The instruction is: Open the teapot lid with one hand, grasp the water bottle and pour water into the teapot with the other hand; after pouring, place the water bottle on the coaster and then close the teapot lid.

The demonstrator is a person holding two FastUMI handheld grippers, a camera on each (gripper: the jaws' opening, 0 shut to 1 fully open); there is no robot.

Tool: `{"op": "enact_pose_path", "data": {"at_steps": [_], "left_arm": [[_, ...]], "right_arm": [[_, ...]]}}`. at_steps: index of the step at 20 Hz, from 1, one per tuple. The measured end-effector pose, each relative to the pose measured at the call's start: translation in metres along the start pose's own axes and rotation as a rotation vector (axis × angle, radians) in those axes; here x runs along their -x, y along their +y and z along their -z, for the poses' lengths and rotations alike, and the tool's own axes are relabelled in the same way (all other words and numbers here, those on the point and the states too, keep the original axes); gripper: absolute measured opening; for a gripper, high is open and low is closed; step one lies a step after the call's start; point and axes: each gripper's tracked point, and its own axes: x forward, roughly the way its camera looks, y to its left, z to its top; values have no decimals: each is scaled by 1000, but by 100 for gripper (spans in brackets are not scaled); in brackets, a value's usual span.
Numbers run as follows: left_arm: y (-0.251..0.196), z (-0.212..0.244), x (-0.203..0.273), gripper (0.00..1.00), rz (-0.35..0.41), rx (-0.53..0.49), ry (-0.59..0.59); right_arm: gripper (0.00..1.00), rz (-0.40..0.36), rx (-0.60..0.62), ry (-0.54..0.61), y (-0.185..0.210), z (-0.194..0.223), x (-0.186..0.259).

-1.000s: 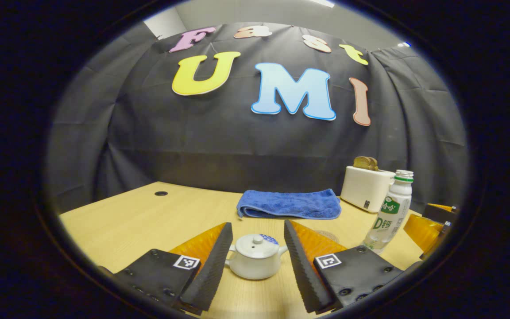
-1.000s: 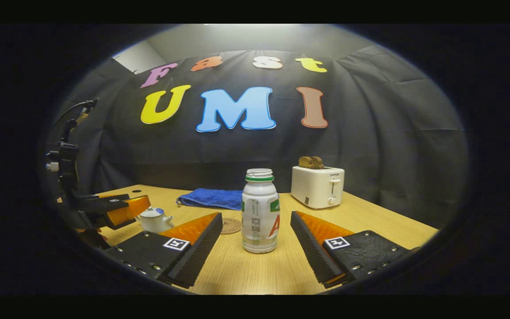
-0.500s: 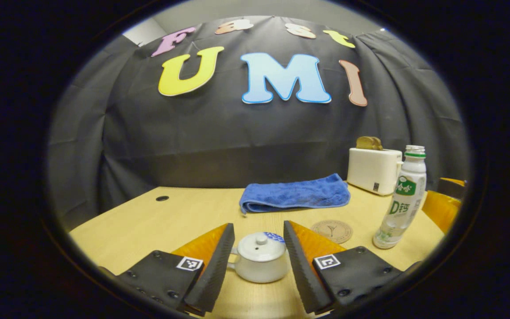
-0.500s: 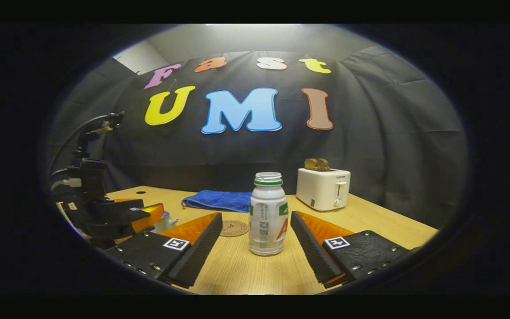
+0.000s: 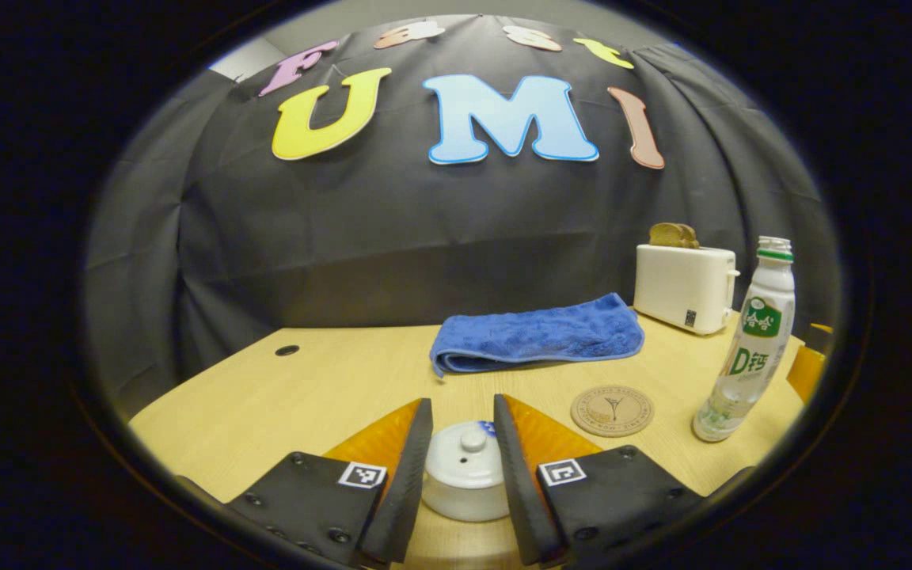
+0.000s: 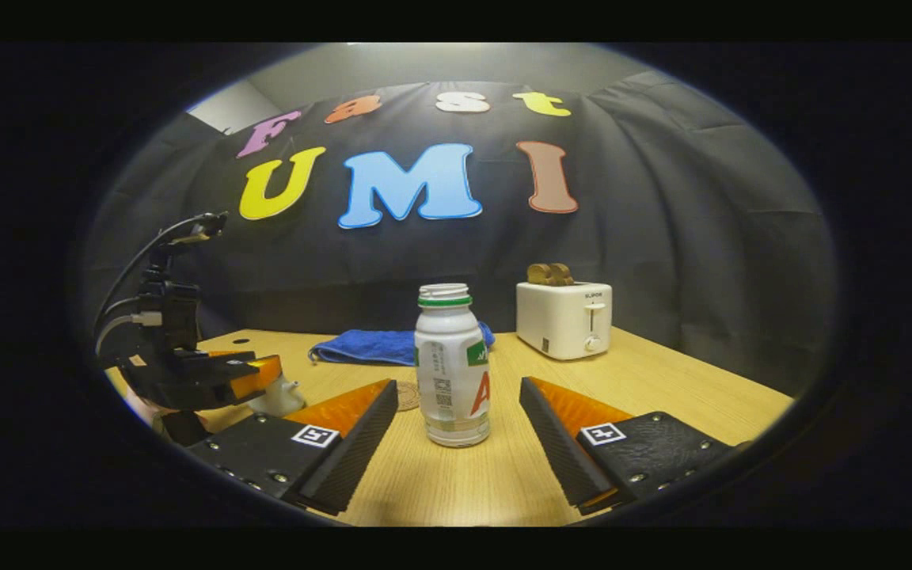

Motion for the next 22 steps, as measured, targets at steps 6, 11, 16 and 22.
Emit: {"op": "enact_pose_path", "data": {"at_steps": [6,11,16,22], "left_arm": [[-3,-2,-3,24,-3,-17,-9],[-1,-5,-2,15,4,-5,-19],[4,-24,6,7,32,54,-76],[43,-36,24,11,-5,97,-118]], "right_arm": [[95,10,-23,13,-5,4,-1],[95,15,-23,14,-7,4,-1],[95,14,-19,21,-7,7,-4],[95,-6,0,9,-2,2,-9]]}}
